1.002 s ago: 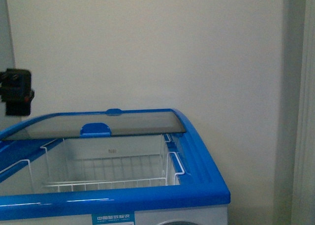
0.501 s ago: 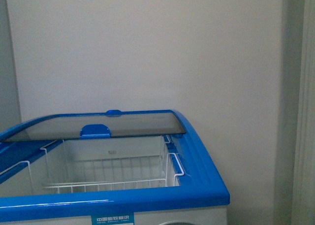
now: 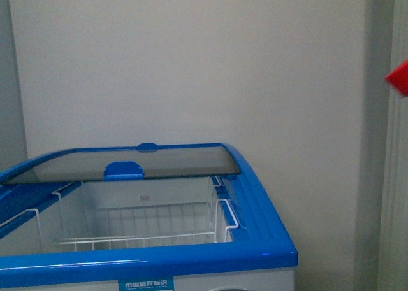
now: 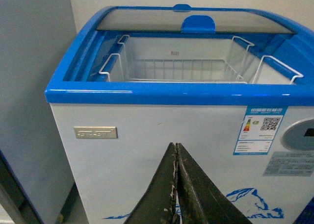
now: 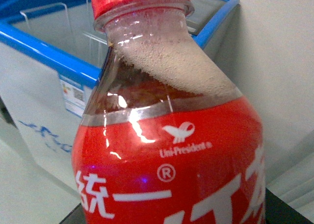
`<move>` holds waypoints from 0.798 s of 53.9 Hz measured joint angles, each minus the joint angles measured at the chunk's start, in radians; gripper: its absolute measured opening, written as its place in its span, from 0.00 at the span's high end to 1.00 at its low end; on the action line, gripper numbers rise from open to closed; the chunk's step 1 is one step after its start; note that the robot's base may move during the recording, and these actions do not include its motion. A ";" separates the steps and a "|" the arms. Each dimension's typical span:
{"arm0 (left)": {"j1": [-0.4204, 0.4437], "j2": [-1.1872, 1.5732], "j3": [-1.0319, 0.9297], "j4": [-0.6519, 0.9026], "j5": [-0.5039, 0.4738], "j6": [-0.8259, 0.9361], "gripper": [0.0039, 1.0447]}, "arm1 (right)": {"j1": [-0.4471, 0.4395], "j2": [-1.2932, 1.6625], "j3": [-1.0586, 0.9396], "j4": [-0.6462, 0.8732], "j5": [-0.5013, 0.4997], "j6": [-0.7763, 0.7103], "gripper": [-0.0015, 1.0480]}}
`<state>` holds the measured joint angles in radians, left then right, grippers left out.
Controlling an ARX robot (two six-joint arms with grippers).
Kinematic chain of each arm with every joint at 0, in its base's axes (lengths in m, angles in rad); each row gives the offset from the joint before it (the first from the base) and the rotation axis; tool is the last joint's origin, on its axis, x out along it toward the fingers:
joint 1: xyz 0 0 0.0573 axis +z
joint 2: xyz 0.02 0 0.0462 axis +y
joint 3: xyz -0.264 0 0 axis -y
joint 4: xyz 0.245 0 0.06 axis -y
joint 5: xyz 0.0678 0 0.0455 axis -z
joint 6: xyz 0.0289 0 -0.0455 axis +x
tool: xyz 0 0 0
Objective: Put drink in fridge
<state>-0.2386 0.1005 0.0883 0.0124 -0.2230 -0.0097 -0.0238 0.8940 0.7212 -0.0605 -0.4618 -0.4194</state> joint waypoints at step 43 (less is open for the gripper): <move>0.233 -0.094 -0.073 -0.014 0.223 0.005 0.98 | 0.486 1.224 1.204 -0.100 0.314 -0.804 0.61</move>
<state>-0.0051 0.0063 0.0151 -0.0021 0.0002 -0.0044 0.4622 2.1178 1.9247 -0.1604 -0.1482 -1.2236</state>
